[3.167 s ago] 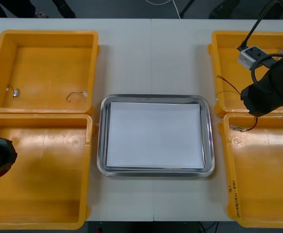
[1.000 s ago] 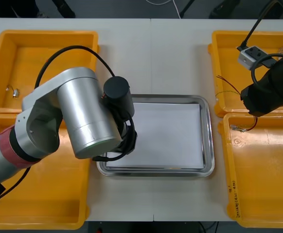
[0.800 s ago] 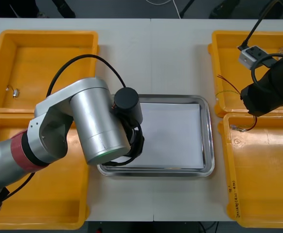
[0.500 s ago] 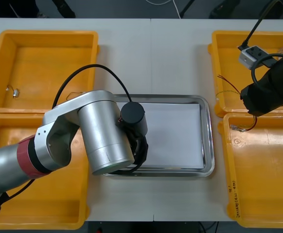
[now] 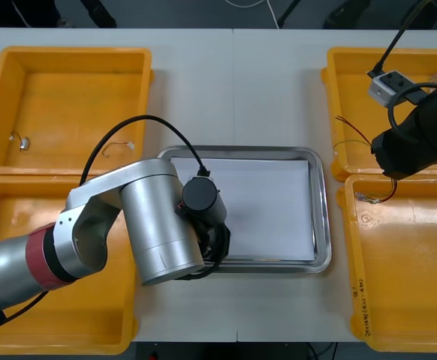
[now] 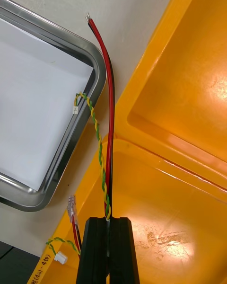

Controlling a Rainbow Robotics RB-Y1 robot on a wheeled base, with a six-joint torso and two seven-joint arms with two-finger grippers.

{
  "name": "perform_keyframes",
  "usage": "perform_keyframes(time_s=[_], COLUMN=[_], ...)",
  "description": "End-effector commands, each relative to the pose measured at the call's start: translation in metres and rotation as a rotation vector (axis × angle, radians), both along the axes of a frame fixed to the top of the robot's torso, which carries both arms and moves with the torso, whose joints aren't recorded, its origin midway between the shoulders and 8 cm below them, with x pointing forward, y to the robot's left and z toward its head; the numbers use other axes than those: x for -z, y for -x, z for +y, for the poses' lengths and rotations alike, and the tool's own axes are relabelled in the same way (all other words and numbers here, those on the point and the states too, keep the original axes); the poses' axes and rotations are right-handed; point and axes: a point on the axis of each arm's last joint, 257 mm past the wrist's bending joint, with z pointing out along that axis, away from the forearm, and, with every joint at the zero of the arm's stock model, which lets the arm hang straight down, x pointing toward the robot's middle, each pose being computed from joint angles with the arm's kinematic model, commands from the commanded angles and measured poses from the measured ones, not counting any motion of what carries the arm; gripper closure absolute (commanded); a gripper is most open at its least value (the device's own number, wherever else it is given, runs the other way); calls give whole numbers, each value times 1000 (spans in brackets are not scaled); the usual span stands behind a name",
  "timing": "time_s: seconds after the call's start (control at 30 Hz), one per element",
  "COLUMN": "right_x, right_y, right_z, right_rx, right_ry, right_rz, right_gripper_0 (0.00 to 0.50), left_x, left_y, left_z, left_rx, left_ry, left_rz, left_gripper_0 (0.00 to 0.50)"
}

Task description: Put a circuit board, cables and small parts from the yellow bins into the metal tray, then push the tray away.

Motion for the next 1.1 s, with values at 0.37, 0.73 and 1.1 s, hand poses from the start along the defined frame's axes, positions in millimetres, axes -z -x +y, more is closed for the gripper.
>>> perform_keyframes(time_s=[0.37, 0.73, 1.1], right_x=[-15, -16, -15], right_y=[-2, -3, -2], right_z=[2, 2, 3], right_rx=[5, 4, 5], right_ry=[12, 12, 11], right_rz=[-38, -38, -37], right_gripper_0=[500, 500, 500], left_x=[19, 30, 28], left_y=[6, -4, -4], left_z=[15, 13, 12], left_rx=[-73, -85, -90], left_ry=[20, 38, 43], left_rz=[17, 7, 5], left_gripper_0=[495, 497, 167])
